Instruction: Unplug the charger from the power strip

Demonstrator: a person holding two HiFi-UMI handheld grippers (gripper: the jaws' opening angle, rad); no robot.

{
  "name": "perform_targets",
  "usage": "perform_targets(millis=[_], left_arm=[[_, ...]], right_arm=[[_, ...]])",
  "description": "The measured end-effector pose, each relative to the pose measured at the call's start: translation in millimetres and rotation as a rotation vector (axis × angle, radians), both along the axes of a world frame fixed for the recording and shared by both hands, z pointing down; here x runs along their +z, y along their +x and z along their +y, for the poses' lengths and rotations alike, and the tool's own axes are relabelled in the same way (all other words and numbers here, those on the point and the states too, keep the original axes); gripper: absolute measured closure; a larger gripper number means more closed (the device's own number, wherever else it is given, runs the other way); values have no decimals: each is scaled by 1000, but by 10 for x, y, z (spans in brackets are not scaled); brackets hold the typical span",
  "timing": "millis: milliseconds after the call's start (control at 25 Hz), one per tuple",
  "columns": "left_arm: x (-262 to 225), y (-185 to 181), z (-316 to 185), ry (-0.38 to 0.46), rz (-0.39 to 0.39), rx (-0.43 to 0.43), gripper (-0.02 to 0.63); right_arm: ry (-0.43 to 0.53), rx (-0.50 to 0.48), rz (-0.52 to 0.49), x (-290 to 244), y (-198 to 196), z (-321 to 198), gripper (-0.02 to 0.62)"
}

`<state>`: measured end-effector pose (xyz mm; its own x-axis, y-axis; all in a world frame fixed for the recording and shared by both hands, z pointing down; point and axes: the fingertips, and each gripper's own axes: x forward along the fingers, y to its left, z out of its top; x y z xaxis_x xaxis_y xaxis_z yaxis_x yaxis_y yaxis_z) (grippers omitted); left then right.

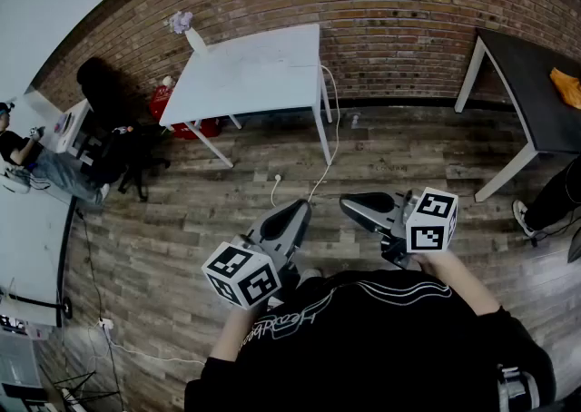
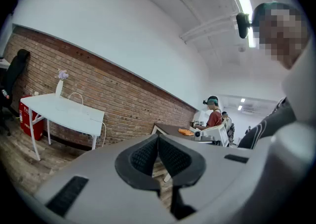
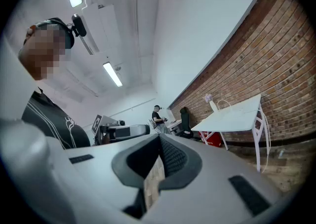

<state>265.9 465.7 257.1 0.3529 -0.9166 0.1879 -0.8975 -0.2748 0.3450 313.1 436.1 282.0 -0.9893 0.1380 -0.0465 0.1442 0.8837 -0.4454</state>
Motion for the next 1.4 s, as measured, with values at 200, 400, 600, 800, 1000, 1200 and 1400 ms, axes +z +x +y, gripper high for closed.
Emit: perform_targets(millis=[200,400,600,800,1000,1200,1400], left_arm=[[47,-20,-9,6,16,-11,600],[41,-83,-26,-3,20,-18,600],[96,-117,-69,-16,22,-24,600],[188,-212,-161,-42,26,-32,600],[306,-490,-326,-69,50,-52,600],[435,-778,-627,-85,77,-42,600],[562,-1184,-1101,-106,90,-20,600]], right_arm=[[8,-12,5,61,-4,9,598],[-10,-9,2,51,-50,-12,598],[-22,-11,2,111,-65,-46,598],[-40,-22,18,219,-179,-130,598],[-63,-19,35,332,-401,-299,598],[-77,4,66,479,-646,-565,598],[-107,48,83,597,-1022,-1059,598]])
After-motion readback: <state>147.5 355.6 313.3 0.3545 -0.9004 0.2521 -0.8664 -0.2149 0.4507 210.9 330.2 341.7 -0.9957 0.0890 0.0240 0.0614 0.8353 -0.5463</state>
